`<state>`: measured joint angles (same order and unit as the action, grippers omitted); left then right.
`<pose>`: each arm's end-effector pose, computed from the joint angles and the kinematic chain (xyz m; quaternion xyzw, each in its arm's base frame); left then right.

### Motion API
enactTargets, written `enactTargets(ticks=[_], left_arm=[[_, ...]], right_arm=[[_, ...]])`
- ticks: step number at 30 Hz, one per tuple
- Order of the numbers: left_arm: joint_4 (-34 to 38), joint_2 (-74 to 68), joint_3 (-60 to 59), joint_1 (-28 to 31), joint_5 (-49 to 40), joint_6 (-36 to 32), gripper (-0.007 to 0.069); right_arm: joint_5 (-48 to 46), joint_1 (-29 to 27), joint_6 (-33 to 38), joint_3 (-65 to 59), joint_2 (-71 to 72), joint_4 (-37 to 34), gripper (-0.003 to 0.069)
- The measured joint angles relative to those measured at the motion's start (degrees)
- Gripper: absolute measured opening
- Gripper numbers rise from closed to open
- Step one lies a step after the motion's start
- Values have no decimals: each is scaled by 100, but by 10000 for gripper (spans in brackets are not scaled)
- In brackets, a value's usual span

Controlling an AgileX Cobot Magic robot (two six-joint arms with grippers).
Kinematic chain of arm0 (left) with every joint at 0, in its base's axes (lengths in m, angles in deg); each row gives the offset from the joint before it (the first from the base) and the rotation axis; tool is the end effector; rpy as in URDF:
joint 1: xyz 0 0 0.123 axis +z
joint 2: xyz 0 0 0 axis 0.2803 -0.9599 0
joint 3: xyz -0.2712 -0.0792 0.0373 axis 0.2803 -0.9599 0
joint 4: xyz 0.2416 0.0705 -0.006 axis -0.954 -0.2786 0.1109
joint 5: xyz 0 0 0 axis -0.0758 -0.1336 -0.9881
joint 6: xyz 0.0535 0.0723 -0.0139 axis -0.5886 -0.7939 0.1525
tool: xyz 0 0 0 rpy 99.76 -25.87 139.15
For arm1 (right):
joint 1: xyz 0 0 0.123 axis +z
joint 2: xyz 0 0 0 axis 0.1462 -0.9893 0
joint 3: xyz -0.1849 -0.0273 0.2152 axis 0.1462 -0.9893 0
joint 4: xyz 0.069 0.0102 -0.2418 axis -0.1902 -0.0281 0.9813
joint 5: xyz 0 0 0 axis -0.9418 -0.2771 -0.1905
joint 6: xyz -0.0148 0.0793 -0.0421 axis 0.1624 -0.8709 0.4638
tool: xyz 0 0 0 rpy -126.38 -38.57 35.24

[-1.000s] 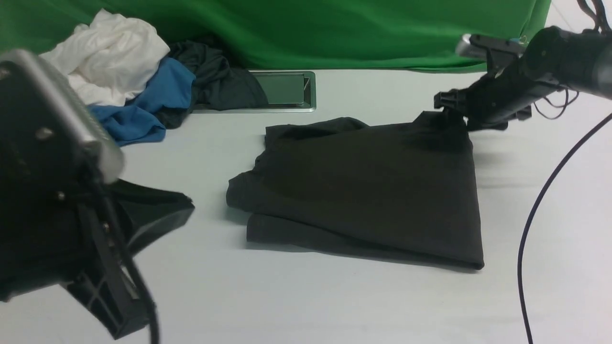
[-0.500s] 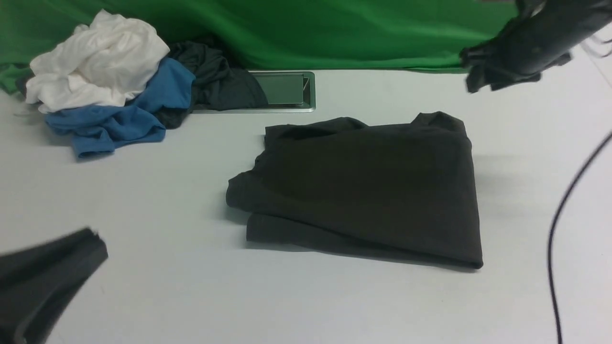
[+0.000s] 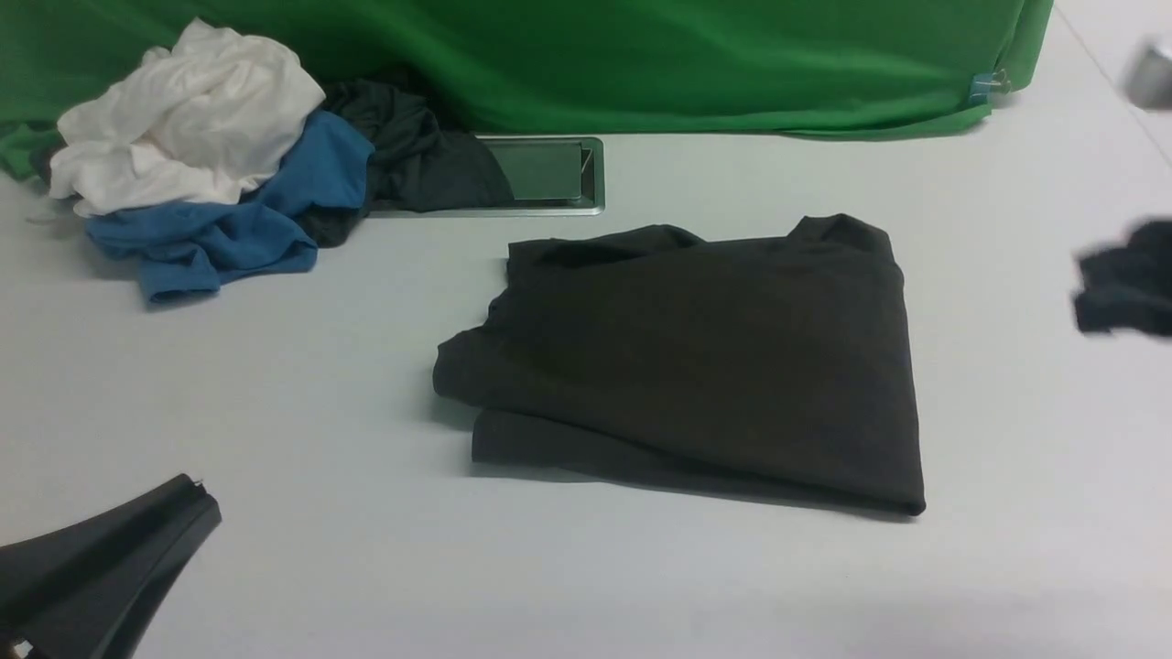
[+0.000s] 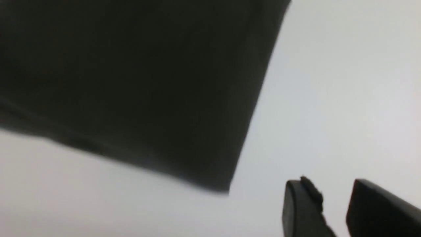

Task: Fold a long-sleeved shirt on a white desktop.

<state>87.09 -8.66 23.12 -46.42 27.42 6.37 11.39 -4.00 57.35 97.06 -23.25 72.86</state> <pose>0.0536 -0.0322 0.2572 0.2931 0.6527 -0.0789 0.6941 0.2128 0.0281 0.3186 -0.0041 0.9562 0.0870 0.2793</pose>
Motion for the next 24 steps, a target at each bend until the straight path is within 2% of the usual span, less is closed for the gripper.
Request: enactTargets(ticks=[11, 16, 24], left_arm=[[-17, 0, 0, 0, 6, 0, 18], [-17, 0, 0, 0, 6, 0, 18], [-17, 0, 0, 0, 6, -4, 18]], right_arm=[[191, 0, -28, -1597, 2993, 23, 61], [258, 0, -28, -1772, 3775, 24, 64], [288, 0, -33, -1778, 4043, 24, 101]])
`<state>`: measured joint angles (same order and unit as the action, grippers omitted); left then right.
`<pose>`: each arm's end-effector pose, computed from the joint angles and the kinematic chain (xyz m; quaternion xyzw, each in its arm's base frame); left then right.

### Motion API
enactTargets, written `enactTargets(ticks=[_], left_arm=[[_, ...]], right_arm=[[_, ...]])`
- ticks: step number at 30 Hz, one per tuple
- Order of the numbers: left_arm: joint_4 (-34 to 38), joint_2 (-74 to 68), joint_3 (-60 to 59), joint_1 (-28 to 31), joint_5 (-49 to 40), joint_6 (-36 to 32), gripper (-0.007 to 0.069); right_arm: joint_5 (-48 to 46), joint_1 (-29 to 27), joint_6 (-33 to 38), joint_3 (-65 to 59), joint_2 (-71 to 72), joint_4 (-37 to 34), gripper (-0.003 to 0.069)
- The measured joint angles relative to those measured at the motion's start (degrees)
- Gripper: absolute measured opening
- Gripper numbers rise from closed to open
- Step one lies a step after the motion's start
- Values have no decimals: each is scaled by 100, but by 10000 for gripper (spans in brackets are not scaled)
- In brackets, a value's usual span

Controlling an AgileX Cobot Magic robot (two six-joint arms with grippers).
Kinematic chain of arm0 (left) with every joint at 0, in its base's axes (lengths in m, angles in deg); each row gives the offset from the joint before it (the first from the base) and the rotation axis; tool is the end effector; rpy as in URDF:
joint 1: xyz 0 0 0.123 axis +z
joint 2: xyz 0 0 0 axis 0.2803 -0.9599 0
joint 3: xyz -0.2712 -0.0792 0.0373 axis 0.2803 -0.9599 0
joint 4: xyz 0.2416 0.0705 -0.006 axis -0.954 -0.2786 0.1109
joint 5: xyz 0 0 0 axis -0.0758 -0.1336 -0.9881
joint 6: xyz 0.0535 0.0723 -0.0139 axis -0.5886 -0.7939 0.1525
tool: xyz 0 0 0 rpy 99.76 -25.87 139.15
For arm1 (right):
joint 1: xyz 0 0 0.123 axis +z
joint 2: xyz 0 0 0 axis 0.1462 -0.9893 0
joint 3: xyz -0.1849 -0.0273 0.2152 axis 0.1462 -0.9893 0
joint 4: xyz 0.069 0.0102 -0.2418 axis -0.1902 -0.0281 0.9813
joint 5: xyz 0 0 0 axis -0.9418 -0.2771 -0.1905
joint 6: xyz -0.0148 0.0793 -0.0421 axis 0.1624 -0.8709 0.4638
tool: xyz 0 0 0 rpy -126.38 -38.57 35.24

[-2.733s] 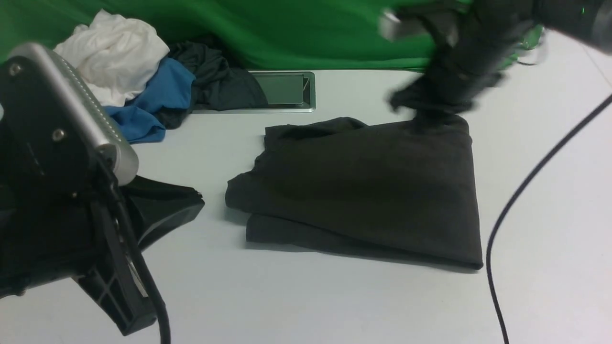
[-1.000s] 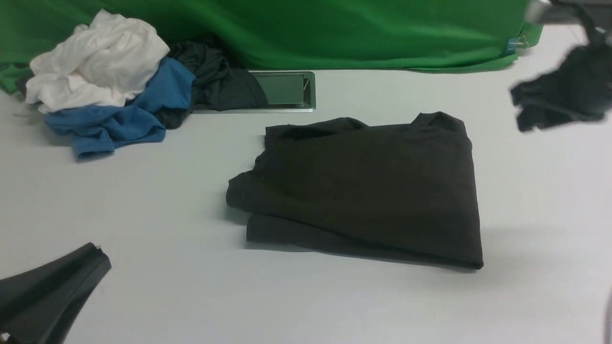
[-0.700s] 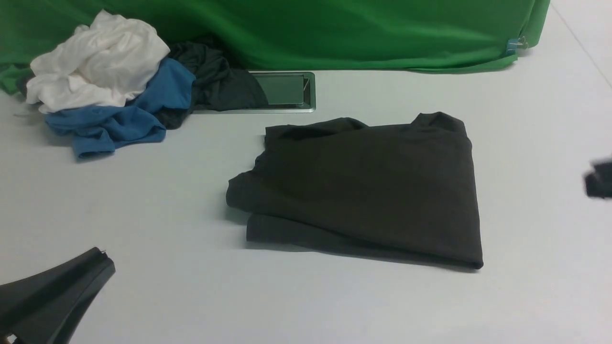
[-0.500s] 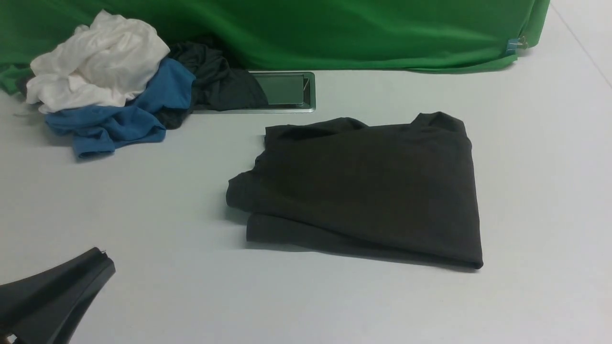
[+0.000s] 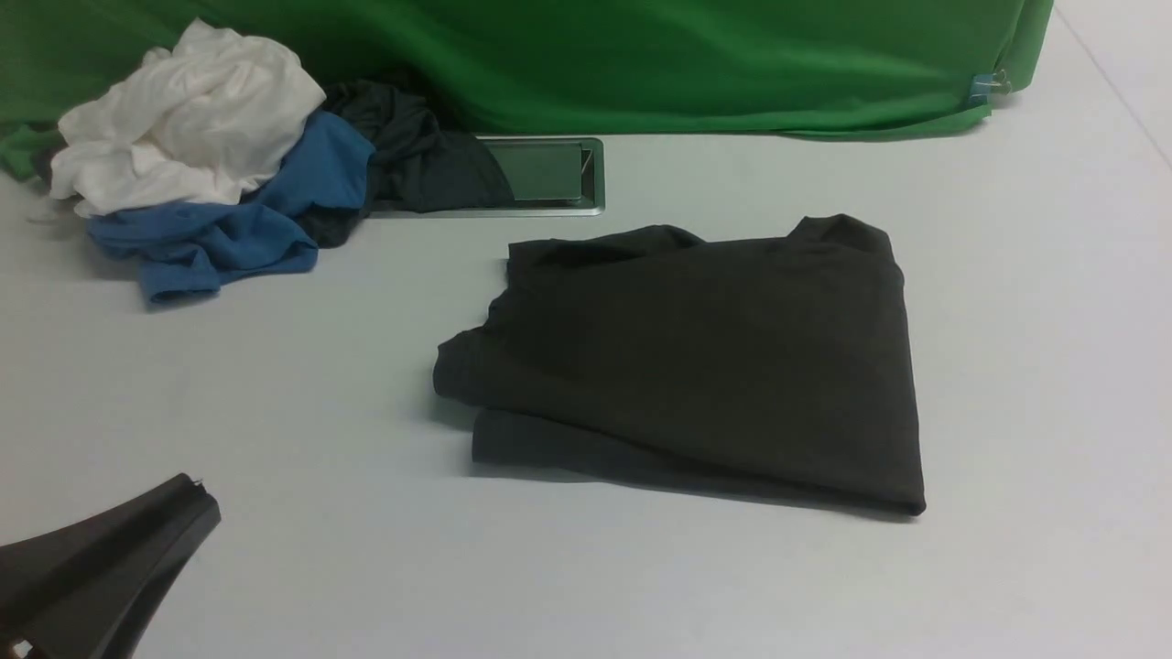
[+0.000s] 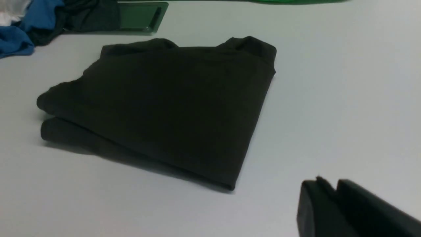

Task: Fold a long-sleeved shirt on a white desktop.

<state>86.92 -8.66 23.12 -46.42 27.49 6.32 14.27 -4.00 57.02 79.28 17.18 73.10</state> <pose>0.0536 -0.0321 0.2573 0.2940 0.6519 -0.0775 0.6947 0.0665 0.0160 0.3231 -0.0124 0.8699 0.0988 0.4830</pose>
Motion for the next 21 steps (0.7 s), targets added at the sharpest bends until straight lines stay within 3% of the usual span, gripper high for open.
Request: enactTargets(ticks=[5, 9, 16, 21], left_arm=[[0, 0, 0, 0, 0, 0, 18], [0, 0, 0, 0, 0, 0, 18], [0, 0, 0, 0, 0, 0, 18], [0, 0, 0, 0, 0, 0, 18]], right_arm=[[104, 0, 0, 0, 0, 165, 106], [595, -20, 249, -233, 189, 266, 40], [2690, -84, 498, -2245, 1441, 284, 33], [3451, -84, 498, -3308, 2072, 302, 33]])
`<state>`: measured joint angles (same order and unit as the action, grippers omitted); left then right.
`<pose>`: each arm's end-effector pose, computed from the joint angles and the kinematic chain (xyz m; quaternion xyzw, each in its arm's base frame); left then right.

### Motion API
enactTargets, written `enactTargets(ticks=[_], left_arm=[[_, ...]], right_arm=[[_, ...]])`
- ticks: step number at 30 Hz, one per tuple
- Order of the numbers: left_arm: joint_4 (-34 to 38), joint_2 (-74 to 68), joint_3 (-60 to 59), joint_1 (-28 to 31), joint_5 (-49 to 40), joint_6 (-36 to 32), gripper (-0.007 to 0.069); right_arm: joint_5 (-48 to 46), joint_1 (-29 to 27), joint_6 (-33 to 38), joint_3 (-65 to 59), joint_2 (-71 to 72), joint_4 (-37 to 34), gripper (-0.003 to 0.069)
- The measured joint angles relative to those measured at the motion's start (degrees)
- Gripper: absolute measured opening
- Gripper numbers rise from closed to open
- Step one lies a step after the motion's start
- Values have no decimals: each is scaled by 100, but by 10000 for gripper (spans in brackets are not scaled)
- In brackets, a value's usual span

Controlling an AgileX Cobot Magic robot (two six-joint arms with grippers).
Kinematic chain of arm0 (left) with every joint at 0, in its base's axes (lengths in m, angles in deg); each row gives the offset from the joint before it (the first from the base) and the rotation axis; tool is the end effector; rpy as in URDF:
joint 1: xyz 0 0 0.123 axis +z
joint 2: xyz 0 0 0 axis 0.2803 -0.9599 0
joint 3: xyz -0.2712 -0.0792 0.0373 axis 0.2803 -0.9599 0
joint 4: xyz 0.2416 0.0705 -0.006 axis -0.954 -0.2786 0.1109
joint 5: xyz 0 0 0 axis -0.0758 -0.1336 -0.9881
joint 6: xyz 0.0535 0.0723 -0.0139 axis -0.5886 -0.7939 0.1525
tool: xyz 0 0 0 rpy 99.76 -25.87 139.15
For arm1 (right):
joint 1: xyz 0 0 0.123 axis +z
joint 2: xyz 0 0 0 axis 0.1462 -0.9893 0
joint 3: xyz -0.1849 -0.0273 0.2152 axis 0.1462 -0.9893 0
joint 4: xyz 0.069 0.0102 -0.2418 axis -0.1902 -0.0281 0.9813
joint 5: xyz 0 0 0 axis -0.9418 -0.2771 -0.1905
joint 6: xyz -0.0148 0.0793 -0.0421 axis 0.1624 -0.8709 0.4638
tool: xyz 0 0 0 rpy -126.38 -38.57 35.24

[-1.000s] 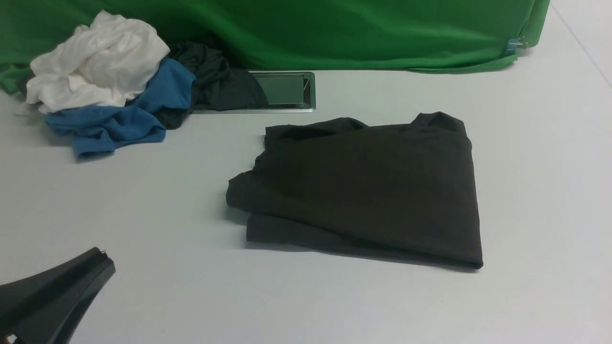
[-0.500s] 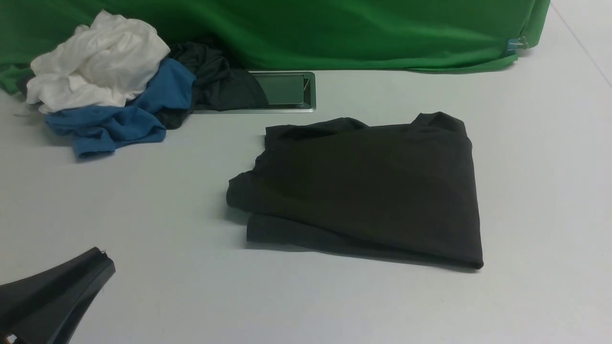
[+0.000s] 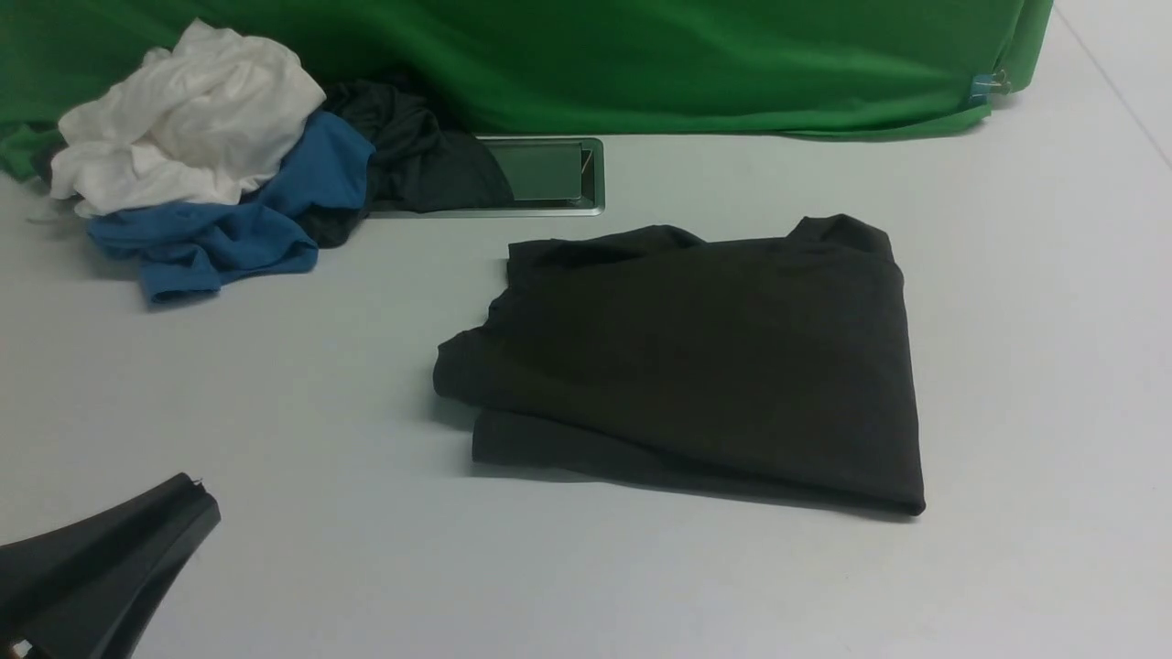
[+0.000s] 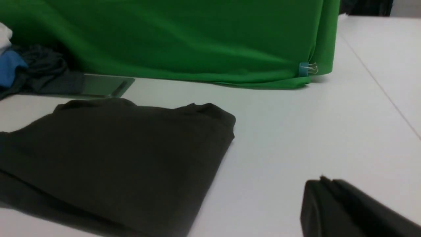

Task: Fold a long-sleeved shirt on a white desktop.

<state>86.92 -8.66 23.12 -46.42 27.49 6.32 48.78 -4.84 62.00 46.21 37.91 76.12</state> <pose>0.0536 -0.0321 0.2573 0.2940 0.6519 -0.0775 0.6947 0.0575 0.0060 0.2078 -0.0220 0.7616 0.0388 0.6465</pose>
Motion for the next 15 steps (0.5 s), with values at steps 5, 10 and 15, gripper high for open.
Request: enactTargets(ticks=[5, 10, 15], left_arm=[[0, 0, 0, 0, 0, 0, 18], [0, 0, 0, 0, 0, 0, 18], [0, 0, 0, 0, 0, 0, 18]], right_arm=[[158, -2, -68, -388, 314, 0, 33], [43, -2, -154, -388, 314, 0, 33], [43, -13, -160, -388, 314, 0, 41]])
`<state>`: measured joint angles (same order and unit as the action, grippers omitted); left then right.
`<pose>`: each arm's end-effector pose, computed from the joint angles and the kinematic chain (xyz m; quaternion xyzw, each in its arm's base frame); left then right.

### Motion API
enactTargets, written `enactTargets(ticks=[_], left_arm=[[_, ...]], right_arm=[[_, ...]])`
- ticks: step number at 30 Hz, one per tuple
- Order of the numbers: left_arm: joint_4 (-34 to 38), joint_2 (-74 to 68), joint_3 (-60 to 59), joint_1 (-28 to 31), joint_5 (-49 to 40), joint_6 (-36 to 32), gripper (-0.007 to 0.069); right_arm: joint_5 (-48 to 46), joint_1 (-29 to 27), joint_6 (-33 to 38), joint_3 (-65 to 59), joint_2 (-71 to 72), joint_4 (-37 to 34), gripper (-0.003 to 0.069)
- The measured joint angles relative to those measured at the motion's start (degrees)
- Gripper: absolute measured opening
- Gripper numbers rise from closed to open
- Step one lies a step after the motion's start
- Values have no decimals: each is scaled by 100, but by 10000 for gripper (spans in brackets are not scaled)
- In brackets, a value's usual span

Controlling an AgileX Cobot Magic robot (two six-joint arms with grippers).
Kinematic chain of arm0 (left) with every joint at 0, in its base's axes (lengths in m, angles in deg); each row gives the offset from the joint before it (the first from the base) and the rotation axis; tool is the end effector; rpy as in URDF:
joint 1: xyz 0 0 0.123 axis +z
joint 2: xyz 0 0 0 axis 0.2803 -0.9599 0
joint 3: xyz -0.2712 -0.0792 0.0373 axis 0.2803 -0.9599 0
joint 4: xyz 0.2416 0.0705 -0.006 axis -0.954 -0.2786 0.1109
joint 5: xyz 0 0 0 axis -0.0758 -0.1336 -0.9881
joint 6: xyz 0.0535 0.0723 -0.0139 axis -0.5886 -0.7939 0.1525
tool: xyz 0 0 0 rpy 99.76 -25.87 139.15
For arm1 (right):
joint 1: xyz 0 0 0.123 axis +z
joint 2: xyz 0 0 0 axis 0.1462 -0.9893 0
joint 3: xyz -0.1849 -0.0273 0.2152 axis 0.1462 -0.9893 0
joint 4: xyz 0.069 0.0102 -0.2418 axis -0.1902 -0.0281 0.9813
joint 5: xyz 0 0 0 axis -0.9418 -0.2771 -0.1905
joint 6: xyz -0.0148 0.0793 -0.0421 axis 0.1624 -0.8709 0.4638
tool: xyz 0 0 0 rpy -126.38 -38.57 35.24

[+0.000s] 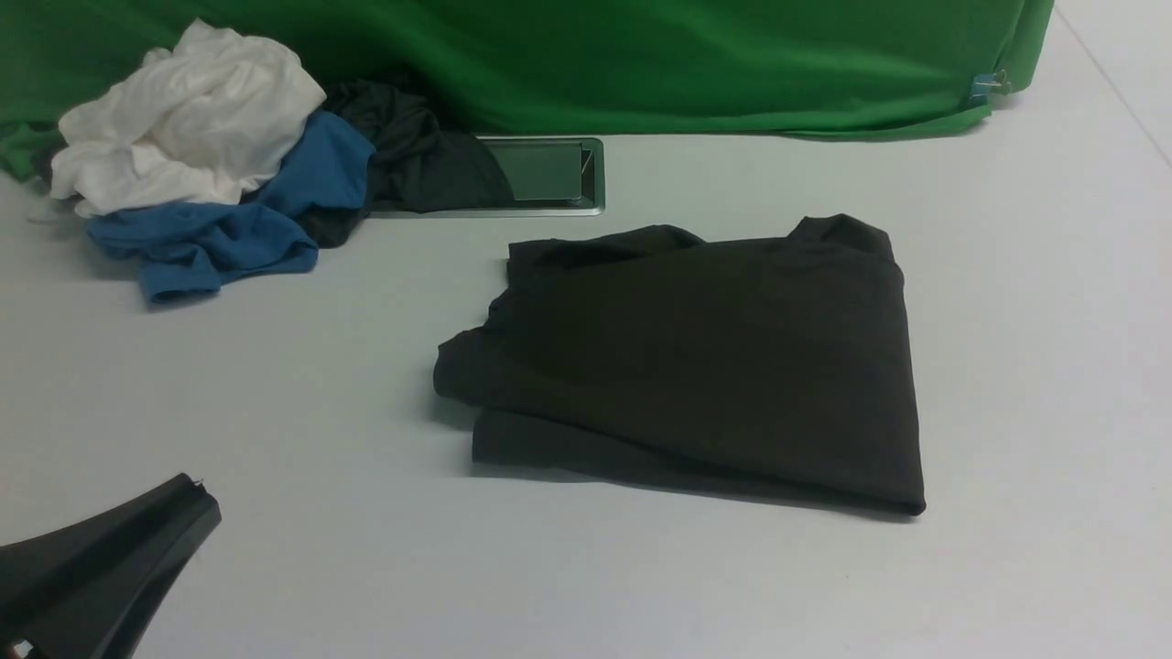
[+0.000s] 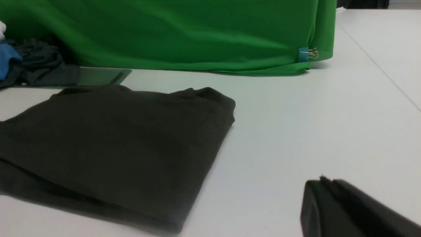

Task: Fold a long-sleeved shirt on a white desktop.

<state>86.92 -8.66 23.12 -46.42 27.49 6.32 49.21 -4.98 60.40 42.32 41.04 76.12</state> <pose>0.0536 -0.0321 0.2573 0.2940 0.6519 -0.0775 0.6947 0.0554 0.0057 0.1886 -0.0101 0.7637 0.0467 0.6437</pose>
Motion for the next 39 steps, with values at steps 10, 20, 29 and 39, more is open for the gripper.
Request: enactTargets(ticks=[10, 20, 29, 39], left_arm=[[0, 0, 0, 0, 0, 0, 18], [-49, 0, -51, 0, 34, 0, 18], [396, 485, -575, 2054, 250, 308, 18], [1030, 847, -1187, 3075, -526, 326, 18]], right_arm=[[0, 0, 0, 0, 2, 0, 66], [-2, 0, -17, 0, 2, 0, 95], [-7, 0, -27, 0, 9, 0, 115], [-7, -20, -33, 0, 28, 0, 140]])
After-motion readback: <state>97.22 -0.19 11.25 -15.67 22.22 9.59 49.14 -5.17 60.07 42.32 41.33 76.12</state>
